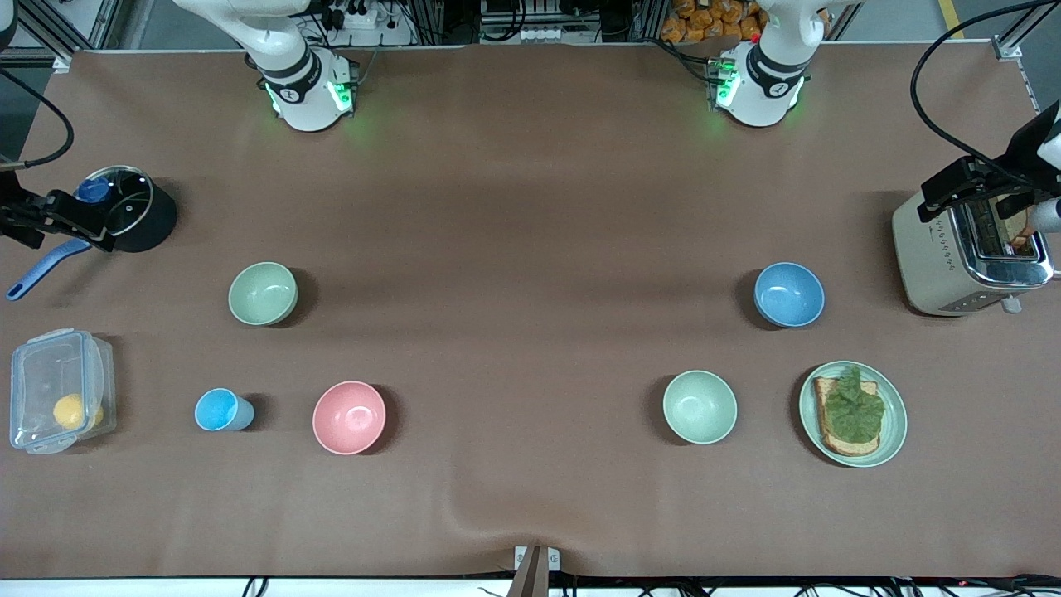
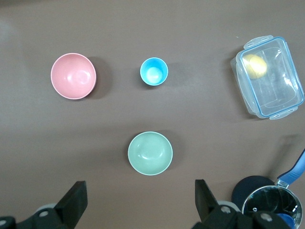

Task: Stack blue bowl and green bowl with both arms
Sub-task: 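Move the left gripper to the blue bowl while the right approaches the green bowl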

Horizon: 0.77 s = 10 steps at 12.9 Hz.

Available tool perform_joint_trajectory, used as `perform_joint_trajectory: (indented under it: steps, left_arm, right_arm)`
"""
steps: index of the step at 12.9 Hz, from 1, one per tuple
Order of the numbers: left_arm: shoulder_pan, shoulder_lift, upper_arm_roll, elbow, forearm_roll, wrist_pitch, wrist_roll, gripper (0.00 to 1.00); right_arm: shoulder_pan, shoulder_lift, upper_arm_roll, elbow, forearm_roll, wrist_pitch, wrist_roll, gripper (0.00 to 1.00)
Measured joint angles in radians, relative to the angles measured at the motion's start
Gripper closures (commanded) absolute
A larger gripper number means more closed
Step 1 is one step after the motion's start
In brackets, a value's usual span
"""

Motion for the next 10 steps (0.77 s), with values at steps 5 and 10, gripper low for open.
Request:
perform_joint_trajectory:
  steps: [5, 10]
  left_arm:
    - [0.002, 0.000, 0.001, 0.000, 0.000, -0.007, 0.000, 0.00]
    - [0.020, 0.015, 0.002, -0.001, 0.000, -0.009, 0.003, 0.00]
  right_arm:
    - [0.000, 0.001, 0.000, 0.000, 0.000, 0.000, -0.001, 0.00]
    - [0.000, 0.008, 0.004, -0.001, 0.000, -0.001, -0.003, 0.00]
